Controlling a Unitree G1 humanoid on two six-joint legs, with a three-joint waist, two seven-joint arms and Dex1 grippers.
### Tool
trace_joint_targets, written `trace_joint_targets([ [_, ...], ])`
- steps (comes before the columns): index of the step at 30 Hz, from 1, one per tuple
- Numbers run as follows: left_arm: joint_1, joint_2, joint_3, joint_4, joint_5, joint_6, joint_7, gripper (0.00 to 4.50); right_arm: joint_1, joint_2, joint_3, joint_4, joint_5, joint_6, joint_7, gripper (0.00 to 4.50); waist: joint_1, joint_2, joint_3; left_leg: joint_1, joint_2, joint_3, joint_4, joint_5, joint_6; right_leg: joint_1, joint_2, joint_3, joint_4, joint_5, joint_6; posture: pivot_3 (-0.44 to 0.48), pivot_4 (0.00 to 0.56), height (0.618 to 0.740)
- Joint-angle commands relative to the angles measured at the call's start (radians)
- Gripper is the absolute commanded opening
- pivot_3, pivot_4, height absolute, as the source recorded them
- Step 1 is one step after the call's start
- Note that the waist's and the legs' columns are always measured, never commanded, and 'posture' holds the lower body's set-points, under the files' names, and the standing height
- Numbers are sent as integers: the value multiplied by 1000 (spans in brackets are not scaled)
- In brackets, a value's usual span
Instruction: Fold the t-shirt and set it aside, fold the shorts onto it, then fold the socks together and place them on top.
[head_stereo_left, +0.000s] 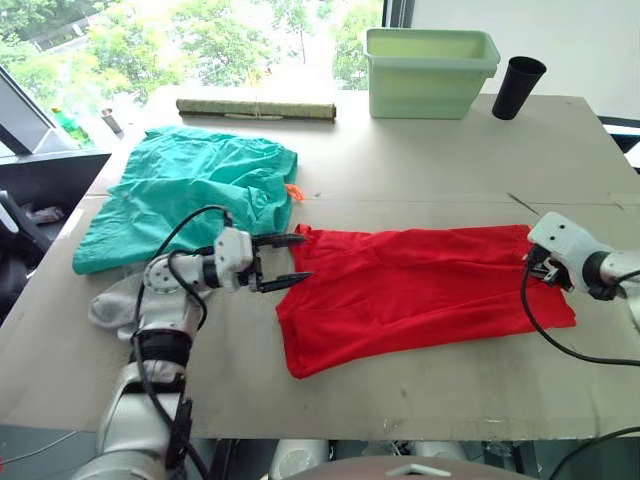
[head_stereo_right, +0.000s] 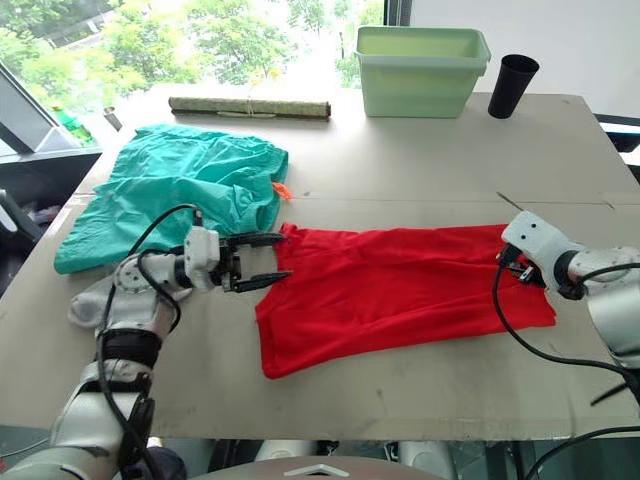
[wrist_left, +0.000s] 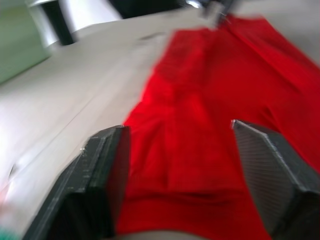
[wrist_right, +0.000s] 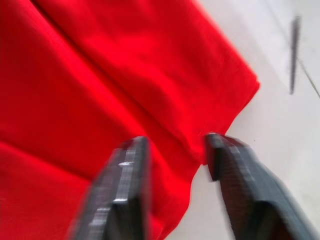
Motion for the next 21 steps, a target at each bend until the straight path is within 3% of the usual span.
trace_joint_targets([
  [1,44,24,63,-272,-184,396,201,3156,-22,114,-154,-118,111,119,-51,1622,1,0,0,0,0,-1,0,0,0,0,0,0,0,0,0,0,150,740],
  [3,89,1,58,-403,-214,514,314,2572,-14,210,-166,-169,141,136,-107,1018,6,0,0,0,-1,-2,0,0,0,1,-1,-1,1,0,0,0,150,740],
  [5,116,-31,30,-483,-163,536,413,1610,0,278,-125,-212,146,153,-161,46,10,1,-1,1,-1,-3,0,0,0,2,-2,-1,1,0,0,0,150,740],
  [6,126,-33,13,-510,-140,554,441,959,2,304,-100,-224,145,162,-186,0,11,1,-1,1,-2,-3,0,0,0,2,-2,-1,1,0,0,0,150,740],
  [8,143,-17,-5,-544,-139,633,468,177,1,331,-57,-238,147,154,-211,0,8,1,-1,0,-2,-2,0,0,0,1,-2,-1,1,0,0,0,150,740],
  [16,131,55,-66,-539,-75,765,485,177,-17,318,37,-254,270,-71,-60,0,6,1,0,2,-2,-2,-1,0,0,1,0,1,1,0,0,0,150,740],
  [21,113,66,-111,-535,-40,815,474,177,-30,310,65,-233,294,-117,-61,0,9,1,0,1,-3,-2,-1,0,0,1,-1,1,0,0,0,0,150,740],
])
